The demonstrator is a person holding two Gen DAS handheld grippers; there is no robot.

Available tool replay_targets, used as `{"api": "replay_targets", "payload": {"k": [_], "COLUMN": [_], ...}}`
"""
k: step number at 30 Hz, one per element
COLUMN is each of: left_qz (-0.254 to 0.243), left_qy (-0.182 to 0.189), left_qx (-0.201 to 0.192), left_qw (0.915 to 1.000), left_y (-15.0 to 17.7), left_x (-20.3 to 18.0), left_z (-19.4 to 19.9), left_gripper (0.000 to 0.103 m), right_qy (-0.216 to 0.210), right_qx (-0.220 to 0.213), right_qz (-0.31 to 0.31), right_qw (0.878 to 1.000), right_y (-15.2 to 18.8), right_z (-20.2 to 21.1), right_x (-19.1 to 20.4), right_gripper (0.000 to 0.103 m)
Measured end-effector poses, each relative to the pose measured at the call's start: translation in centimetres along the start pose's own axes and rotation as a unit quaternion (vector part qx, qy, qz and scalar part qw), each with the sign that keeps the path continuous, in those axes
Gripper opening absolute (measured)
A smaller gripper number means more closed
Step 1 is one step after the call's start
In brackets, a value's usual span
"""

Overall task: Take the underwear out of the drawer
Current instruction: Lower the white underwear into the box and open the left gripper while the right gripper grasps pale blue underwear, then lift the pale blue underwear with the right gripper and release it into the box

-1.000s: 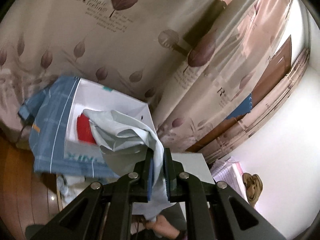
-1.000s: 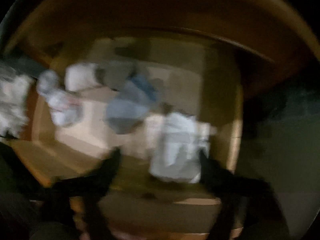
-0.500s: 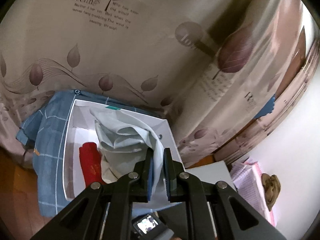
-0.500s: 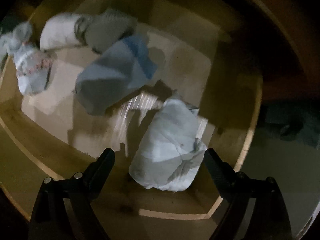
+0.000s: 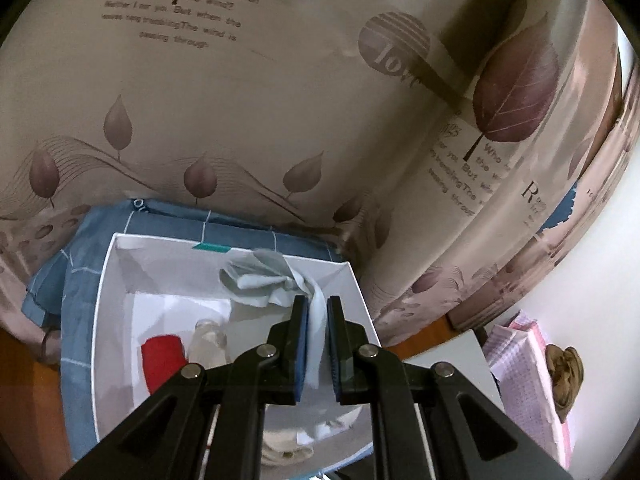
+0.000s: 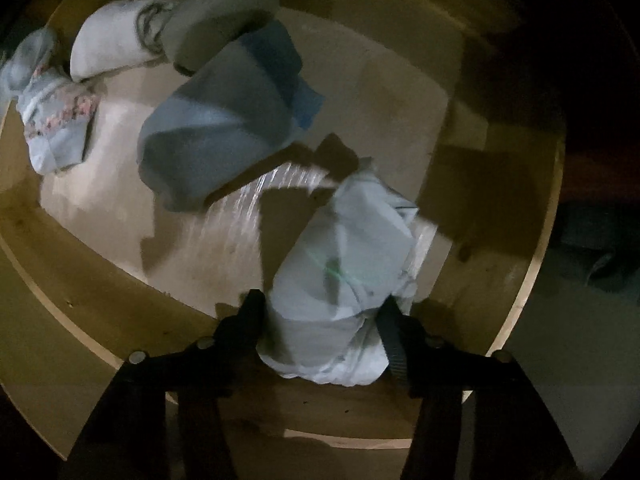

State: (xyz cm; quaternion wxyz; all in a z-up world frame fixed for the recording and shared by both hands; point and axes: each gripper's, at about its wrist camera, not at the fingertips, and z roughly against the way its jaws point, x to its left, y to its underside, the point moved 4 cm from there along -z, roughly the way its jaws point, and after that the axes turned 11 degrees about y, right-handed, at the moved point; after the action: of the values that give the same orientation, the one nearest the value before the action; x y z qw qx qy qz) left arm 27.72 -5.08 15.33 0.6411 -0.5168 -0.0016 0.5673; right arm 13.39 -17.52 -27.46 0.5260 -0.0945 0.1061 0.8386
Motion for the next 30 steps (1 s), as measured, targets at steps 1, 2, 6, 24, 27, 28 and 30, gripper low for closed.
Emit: {"api": "replay_targets", "payload": {"k": [1,2,6,24,27,28,30], "left_qz": [-0.004,-0.015,-0.043,-0.049,-0.038,-0.034,-0.019], "left_qy": [-0.005,-0.022,-0.075,-0.105,-0.114,-0.118,-0.125], "left_qx": [0.002,0.004,0.0,-0.066,-0.085,-0.09,-0.092], "left_qw": [1.0,0.9996,0.9963,0.9911,0.9891,0.9884,0.9877], "left_y": [0.0,0.0,0.3,8.1,11.1,12.1,14.5], "left_x": [0.0,0.0,0.2,4.8,6.4,7.0,8.5], "left_z": [-0.4,-1.0,-1.5,8.2,10.9,11.7,13.2], "left_gripper": [0.011,0.015,0.039,0.053,0.053,0.053,0.053], "right_qy": [-0.001,0.001,0.006,-0.052,-0.059,-0.063,-0.069], "right_qx": [-0.003,-0.009,-0.034,-0.083,-0.089,-0.091,-0.097], "right_qz": [0.001,0.002,0.004,-0.058,-0.065,-0.07,-0.078], "right_qw": [1.0,1.0,0.999,0.994,0.992,0.991,0.99], "right_y": [-0.1,-0.2,0.0,2.4,2.7,2.9,3.3], "right_z": [-0.1,0.0,1.2,5.1,5.6,5.8,6.3], "right_x": [-0.3,-0.4,-0.8,-4.0,-5.0,-5.3,-5.8], "right_gripper": [0.045,0.042,0.034,0.032,0.032,0.032,0.032]}}
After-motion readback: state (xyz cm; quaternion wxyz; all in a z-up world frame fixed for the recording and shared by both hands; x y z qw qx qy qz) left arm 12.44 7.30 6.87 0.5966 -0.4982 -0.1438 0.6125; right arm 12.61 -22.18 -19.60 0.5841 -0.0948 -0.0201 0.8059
